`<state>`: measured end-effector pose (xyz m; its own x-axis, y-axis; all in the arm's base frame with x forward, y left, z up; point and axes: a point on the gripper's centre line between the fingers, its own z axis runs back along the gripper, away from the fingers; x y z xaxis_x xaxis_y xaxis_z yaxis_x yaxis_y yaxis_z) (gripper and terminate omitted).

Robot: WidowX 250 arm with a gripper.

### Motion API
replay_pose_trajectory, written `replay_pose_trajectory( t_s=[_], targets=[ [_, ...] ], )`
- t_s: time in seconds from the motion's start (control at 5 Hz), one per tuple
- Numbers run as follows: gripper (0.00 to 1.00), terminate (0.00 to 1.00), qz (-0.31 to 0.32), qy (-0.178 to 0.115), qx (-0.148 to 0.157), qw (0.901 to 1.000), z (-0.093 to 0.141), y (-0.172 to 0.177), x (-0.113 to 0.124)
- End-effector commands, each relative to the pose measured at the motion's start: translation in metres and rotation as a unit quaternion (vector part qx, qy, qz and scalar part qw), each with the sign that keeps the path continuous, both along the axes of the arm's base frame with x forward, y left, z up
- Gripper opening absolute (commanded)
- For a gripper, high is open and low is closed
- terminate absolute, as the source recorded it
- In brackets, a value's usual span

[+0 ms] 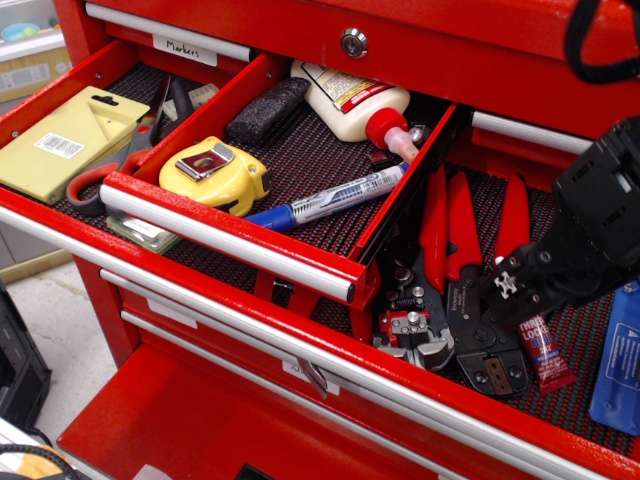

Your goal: Pick up glue and put into drawer

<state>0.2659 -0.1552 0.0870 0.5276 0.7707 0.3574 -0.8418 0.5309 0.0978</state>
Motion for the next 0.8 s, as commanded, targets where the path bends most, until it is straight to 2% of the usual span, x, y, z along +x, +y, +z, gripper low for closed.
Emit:
replay_pose_trajectory(
  t_s=[0.0, 0.4, 0.6],
  targets=[
    [1.00, 0.00, 0.015, -0.058, -0.010, 0.9982, -0.012, 0.010, 0.022],
    [1.00, 0.00, 0.007, -0.084, -0.016, 0.9963, -0.035, 0.006, 0.026],
    [0.00, 0.00, 0.016, -0.084, -0.029, 0.9959, -0.044, 0.009, 0.026]
  ],
)
